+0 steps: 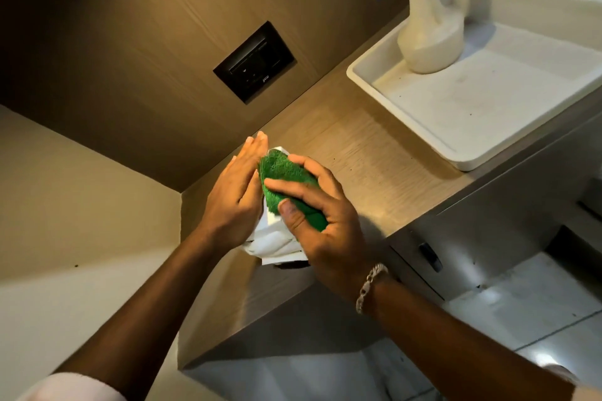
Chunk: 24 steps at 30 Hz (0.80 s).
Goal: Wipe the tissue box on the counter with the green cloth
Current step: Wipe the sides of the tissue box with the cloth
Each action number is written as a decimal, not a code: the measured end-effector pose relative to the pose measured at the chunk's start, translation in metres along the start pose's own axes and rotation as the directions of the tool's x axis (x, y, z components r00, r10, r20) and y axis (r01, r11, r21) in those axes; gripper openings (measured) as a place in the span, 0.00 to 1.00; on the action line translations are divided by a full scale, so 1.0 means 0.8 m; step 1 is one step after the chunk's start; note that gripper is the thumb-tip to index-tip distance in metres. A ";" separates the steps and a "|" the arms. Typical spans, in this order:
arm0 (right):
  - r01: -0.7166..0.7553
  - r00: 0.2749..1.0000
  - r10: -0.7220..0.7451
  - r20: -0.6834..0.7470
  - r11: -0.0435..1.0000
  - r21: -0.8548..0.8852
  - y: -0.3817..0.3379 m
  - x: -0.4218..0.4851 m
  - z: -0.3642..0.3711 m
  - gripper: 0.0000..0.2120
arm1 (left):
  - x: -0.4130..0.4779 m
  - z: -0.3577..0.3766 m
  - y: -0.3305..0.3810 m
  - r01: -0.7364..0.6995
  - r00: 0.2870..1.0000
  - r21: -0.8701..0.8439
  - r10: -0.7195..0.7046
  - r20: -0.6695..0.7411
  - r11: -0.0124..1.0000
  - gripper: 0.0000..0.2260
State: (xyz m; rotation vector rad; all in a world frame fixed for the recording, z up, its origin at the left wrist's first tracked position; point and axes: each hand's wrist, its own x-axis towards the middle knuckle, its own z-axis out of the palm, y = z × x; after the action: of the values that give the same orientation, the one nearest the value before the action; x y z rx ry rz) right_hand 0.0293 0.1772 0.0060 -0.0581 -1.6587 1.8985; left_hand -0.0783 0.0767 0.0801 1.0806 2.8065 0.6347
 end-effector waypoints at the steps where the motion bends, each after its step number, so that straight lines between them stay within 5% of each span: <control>1: 0.052 0.999 -0.053 -0.013 0.997 -0.060 -0.001 -0.004 0.000 0.13 | 0.000 0.000 -0.001 0.002 1.000 -0.009 -0.002 0.001 1.000 0.23; 6: 0.313 0.944 -0.329 -0.004 0.901 -0.301 0.021 -0.029 0.004 0.15 | -0.002 0.001 -0.002 0.016 1.000 0.005 -0.016 -0.004 1.000 0.23; 10: 0.412 0.907 -0.407 0.109 0.803 -0.432 0.035 -0.035 -0.006 0.16 | -0.004 0.003 0.002 0.025 1.000 0.037 -0.025 -0.016 0.999 0.23; 24: 0.220 0.975 -0.172 0.140 0.824 -0.523 0.047 -0.067 -0.031 0.18 | -0.004 0.006 0.010 0.047 0.998 0.144 -0.041 -0.042 0.988 0.25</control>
State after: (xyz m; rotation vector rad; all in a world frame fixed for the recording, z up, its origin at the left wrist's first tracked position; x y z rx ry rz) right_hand 0.0675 0.1734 -0.0523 -0.0275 -2.1244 1.2522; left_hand -0.0699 0.0815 0.0786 1.0360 2.9406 0.4586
